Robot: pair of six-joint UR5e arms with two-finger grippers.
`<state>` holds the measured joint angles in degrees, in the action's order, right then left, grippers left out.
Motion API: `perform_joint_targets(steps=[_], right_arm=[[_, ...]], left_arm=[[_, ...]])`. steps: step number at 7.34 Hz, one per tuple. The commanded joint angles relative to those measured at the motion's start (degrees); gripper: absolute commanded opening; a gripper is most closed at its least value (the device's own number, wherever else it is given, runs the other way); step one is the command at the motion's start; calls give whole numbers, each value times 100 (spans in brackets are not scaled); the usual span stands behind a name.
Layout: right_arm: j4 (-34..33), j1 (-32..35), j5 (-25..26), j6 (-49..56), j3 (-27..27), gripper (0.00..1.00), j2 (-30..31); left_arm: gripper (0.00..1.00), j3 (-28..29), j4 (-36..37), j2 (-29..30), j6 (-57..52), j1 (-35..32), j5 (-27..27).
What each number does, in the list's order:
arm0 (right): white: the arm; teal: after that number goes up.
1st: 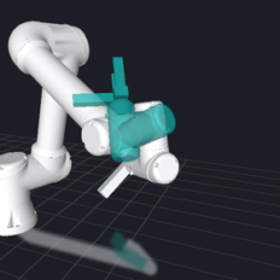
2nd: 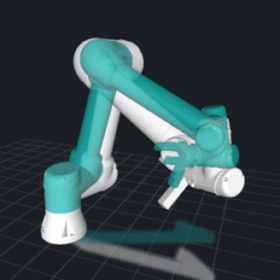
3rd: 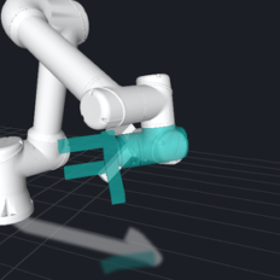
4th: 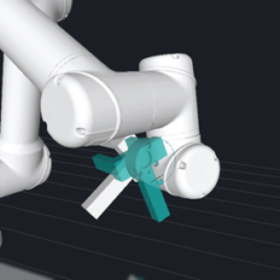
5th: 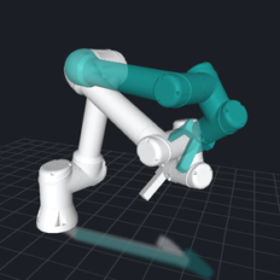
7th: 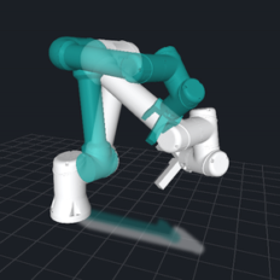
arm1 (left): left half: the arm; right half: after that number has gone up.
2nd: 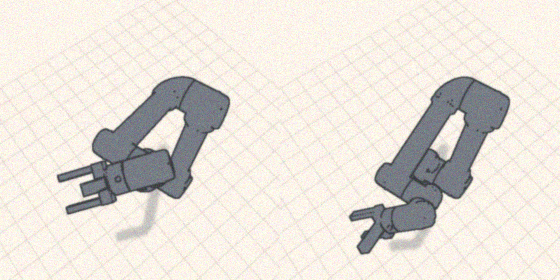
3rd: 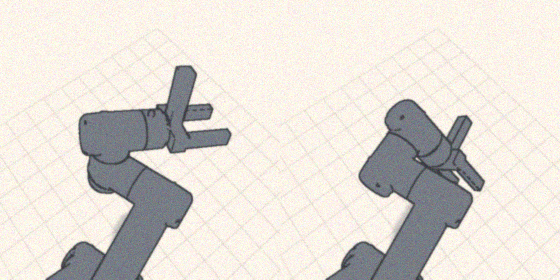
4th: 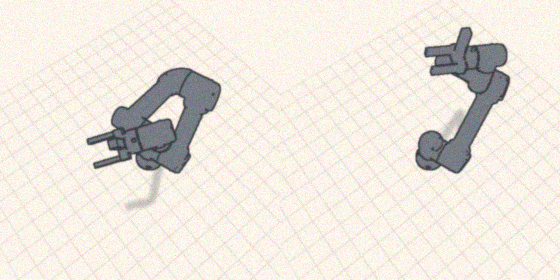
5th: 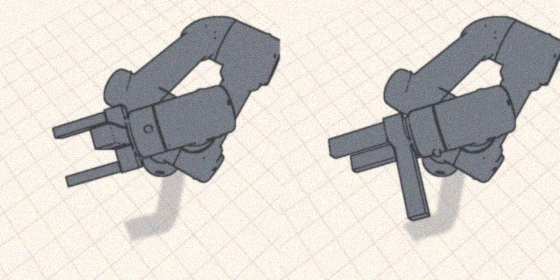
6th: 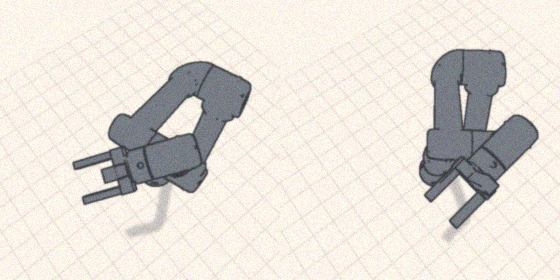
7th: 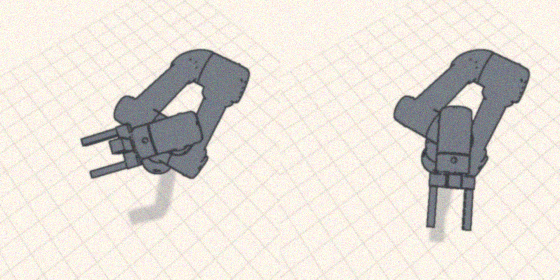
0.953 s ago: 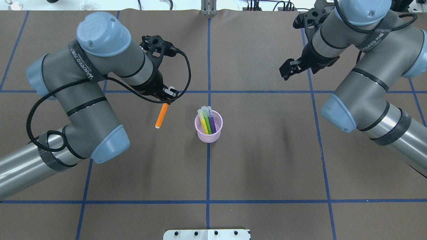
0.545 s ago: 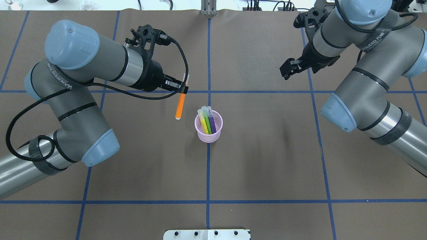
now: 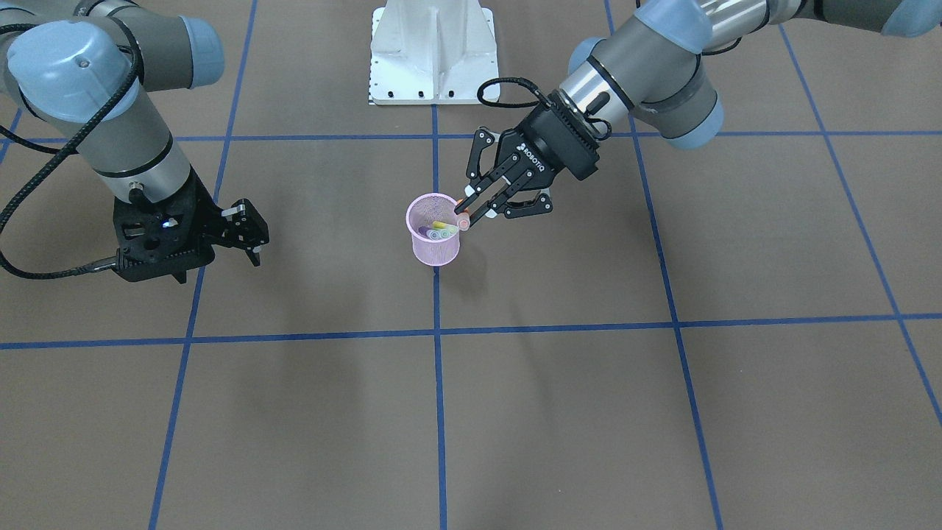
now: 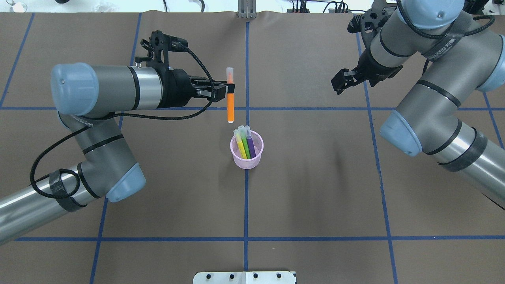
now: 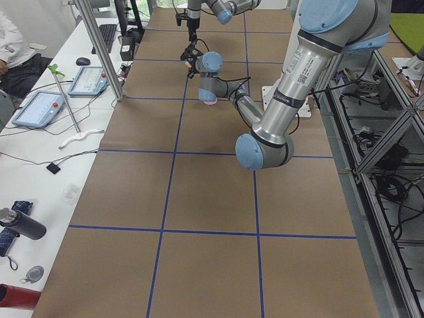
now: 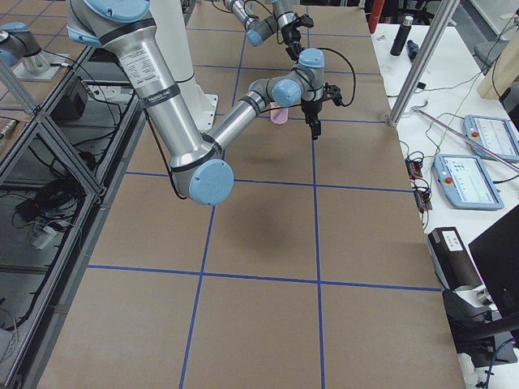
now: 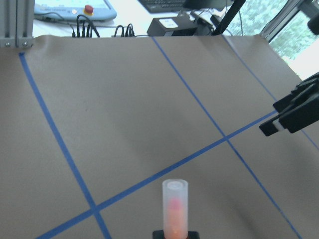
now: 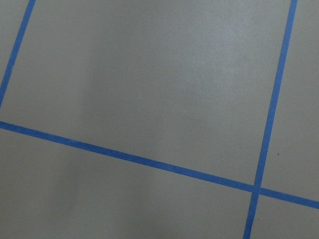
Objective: Collect pens into pen holder
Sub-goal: 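Carry the orange marker with the left gripper over the pink cup, then lower the orange marker into the cup and open the left gripper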
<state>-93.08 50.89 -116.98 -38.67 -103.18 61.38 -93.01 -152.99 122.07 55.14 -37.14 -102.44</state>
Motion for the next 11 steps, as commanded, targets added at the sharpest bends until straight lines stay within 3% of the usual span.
perform_joint_targets(steps=[1,6,8,11], right_arm=[[0,0,0,0,0,100,-3],[0,0,9,0,-9,100,23],[18,0,9,0,-9,100,24],[18,0,9,0,-9,100,6]], left_arm=[[0,483,-896,10,-3,678,1037],[2,591,-1058,-25,5,805,1148],[33,599,-1058,-25,-30,892,1148],[64,617,-1058,-25,-4,928,1148]])
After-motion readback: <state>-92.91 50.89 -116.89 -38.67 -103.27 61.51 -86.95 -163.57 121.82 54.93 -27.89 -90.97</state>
